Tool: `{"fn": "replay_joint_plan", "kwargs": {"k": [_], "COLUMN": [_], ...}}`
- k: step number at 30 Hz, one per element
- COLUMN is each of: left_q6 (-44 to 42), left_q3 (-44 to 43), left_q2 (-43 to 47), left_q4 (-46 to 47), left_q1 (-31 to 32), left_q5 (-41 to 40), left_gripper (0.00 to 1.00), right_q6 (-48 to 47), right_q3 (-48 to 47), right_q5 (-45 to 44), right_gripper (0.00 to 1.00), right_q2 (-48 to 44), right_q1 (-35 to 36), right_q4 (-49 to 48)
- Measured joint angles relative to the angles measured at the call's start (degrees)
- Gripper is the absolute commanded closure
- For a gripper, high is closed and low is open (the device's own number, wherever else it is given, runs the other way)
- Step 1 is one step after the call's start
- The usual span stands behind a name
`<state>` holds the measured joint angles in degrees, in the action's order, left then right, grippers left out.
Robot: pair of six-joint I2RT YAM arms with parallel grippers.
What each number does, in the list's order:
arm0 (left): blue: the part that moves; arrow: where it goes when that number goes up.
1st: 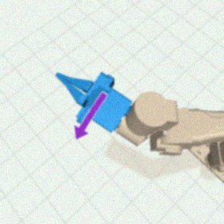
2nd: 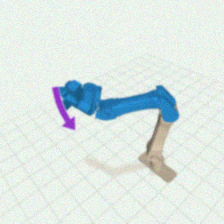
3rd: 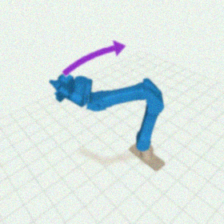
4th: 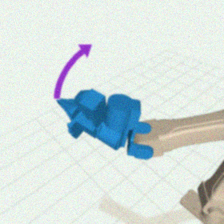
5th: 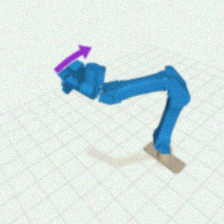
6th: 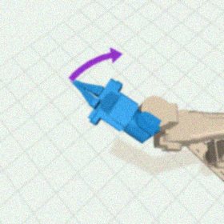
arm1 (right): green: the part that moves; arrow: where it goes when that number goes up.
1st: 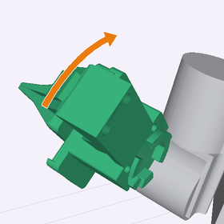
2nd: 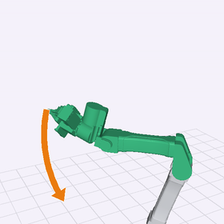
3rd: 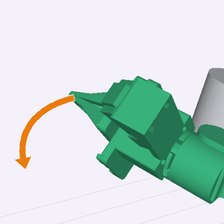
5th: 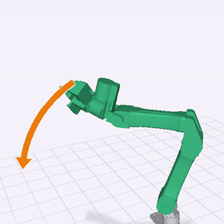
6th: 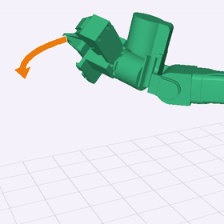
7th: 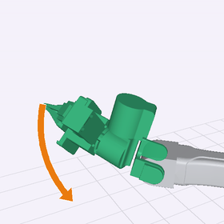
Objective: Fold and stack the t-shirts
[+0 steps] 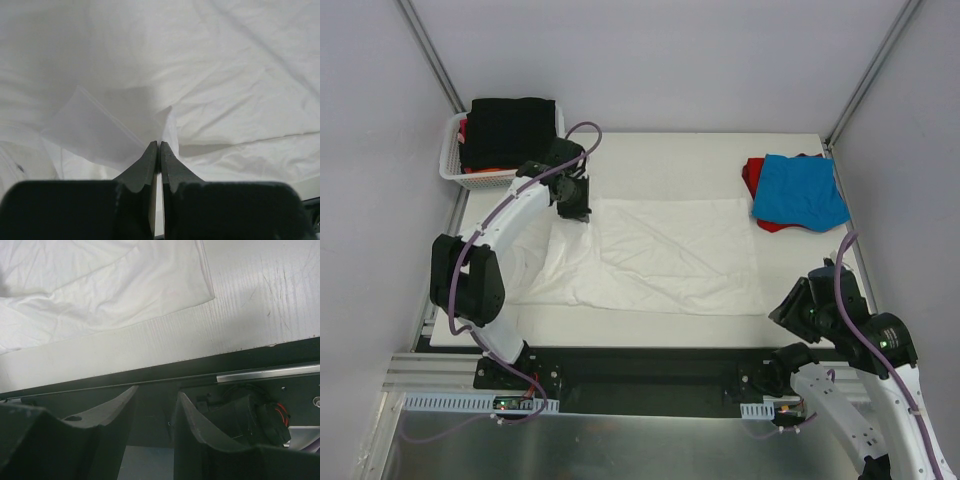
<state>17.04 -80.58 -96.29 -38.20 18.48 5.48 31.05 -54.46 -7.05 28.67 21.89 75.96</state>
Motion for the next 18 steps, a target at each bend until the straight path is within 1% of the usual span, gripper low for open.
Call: {"fn": "replay_joint_plan", "kwargs": {"k": [10,11,12,13,14,15,16,17,18], "left_q6": [0.0,0.0,0.0,0.0,0.0,-0.2,-0.2,-0.3,-0.2], "left_q3": [-0.6,-0.6,-0.6,-0.6,-0.6,-0.6,-0.5,-0.4,-0.1], "left_q2": [0.7,0.7,0.6,0.6,0.3,0.0,-0.5,-1.3,-2.1], "left_q4": [-0.7,-0.7,-0.7,-0.7,-0.7,-0.6,-0.6,-0.6,-0.4], "left_q1": [0.7,0.7,0.7,0.7,0.7,0.7,0.7,0.7,0.7], "left_q5": [-0.1,-0.1,-0.1,-0.3,-0.8,-1.2,-1.5,-1.9,-2.3], "left_gripper": [1.0,0.99,0.96,0.88,0.76,0.54,0.39,0.28,0.01], "right_q6": [0.0,0.0,0.0,0.0,0.0,0.0,0.0,0.0,0.0], "right_q3": [0.0,0.0,0.0,0.0,0.0,0.0,0.0,0.0,0.0], "right_q5": [0.0,0.0,0.0,0.0,0.0,0.0,0.0,0.0,0.0], "right_gripper": [0.6,0.6,0.6,0.6,0.6,0.6,0.6,0.6,0.6], "right_q2": [0.0,0.0,0.0,0.0,0.0,0.0,-0.1,-0.1,-0.1], "right_q1": [0.0,0.0,0.0,0.0,0.0,0.0,0.0,0.0,0.0], "right_q4": [0.0,0.0,0.0,0.0,0.0,0.0,0.0,0.0,0.0]}}
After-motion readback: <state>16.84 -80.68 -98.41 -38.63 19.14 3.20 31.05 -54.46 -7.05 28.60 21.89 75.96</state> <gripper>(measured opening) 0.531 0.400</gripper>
